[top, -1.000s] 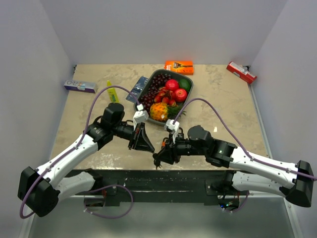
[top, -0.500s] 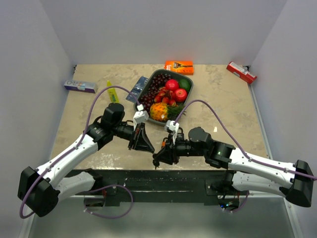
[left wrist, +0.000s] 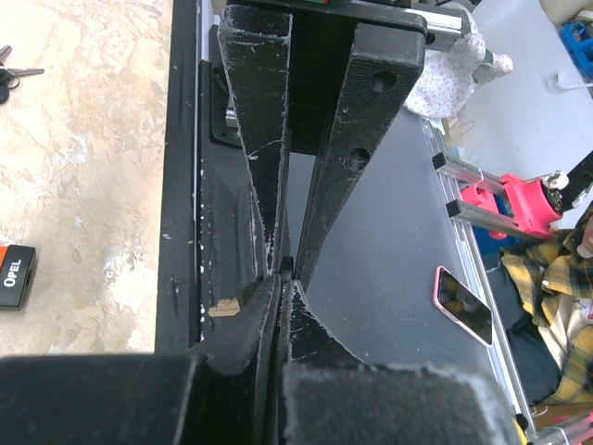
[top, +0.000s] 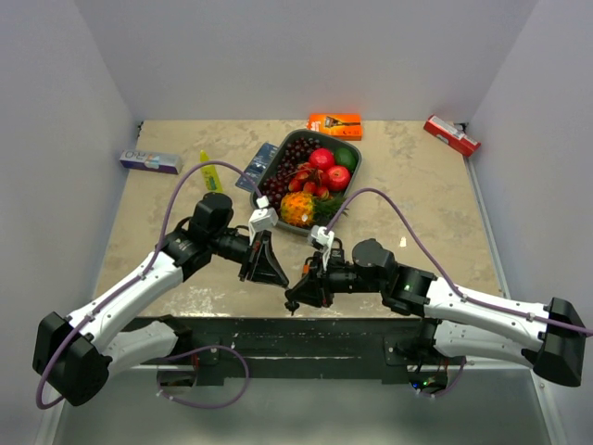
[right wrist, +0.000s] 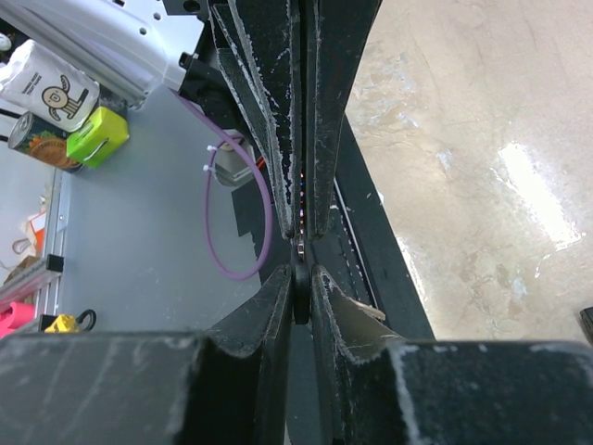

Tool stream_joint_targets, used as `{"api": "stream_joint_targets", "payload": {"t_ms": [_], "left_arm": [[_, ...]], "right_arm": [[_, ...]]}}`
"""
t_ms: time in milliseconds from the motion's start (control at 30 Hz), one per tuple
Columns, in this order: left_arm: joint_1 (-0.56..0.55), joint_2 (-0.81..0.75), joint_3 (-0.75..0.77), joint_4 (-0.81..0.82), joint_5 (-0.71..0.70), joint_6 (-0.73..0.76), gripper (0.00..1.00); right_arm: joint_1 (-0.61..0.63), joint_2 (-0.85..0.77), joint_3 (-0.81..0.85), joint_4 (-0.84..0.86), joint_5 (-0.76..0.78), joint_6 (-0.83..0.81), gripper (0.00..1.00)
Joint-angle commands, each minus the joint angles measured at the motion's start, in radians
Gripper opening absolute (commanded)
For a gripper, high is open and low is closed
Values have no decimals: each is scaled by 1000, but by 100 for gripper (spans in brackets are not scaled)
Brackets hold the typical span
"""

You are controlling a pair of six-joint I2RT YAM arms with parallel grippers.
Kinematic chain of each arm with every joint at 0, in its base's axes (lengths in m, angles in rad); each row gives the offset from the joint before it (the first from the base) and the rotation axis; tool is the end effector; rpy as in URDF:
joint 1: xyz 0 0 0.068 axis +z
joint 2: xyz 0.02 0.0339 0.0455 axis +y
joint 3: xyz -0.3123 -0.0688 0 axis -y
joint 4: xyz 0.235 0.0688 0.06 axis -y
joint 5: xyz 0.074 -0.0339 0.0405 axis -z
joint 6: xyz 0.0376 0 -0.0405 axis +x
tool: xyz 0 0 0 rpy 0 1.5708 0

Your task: Unlock with the key

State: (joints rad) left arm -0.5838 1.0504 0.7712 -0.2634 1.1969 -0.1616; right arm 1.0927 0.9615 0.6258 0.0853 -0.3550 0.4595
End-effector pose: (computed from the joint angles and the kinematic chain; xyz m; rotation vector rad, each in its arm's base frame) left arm 0.1328 -0.1297 0.3321 1.1787 1.8043 -1.6909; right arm 0.0752 0.1736 0.3218 -0.9009 1.8414 1.3642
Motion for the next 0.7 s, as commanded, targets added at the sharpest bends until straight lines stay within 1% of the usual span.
{"api": "stream_joint_targets", "payload": {"t_ms": [0, 100, 200, 233, 300, 367, 400, 467, 500, 533, 567, 600, 633, 667], "left_arm": [[-5, -21, 37, 16, 33, 19, 0], [-7, -20, 39, 15, 35, 19, 0], [-7, -17, 37, 18, 35, 17, 0], [-7, -15, 39, 19, 35, 17, 0], [-7, -12, 39, 23, 29, 17, 0], [-7, -9, 46, 26, -8, 13, 0], [-7, -9, 48, 27, -28, 10, 5], [-7, -10, 48, 53, -95, 2, 22], [-7, -15, 50, 62, -121, -7, 44], [-7, -16, 45, 90, -163, -12, 53], [-5, -21, 43, 104, -186, -19, 69], [-5, -33, 43, 116, -216, -30, 76], [-4, -41, 40, 142, -302, -39, 84], [-5, -50, 34, 157, -351, -47, 94]], "right_arm": [[1, -29, -9, 57, 5, 11, 18], [1, -27, -12, 64, 2, 10, 16], [-1, -30, -18, 77, 1, 10, 6], [1, -33, -24, 83, 2, 11, 0], [1, -41, -32, 103, 16, 18, 0], [1, -50, -49, 128, 25, 33, 0], [-1, -55, -60, 136, 37, 37, 0], [1, -61, -70, 157, 59, 62, 0], [1, -64, -80, 160, 71, 68, 0], [1, -69, -86, 168, 97, 82, 0], [-1, -73, -90, 172, 109, 90, 0], [-1, -76, -101, 175, 126, 102, 0], [-2, -86, -106, 174, 149, 105, 0], [-10, -92, -109, 174, 163, 107, 0]]}}
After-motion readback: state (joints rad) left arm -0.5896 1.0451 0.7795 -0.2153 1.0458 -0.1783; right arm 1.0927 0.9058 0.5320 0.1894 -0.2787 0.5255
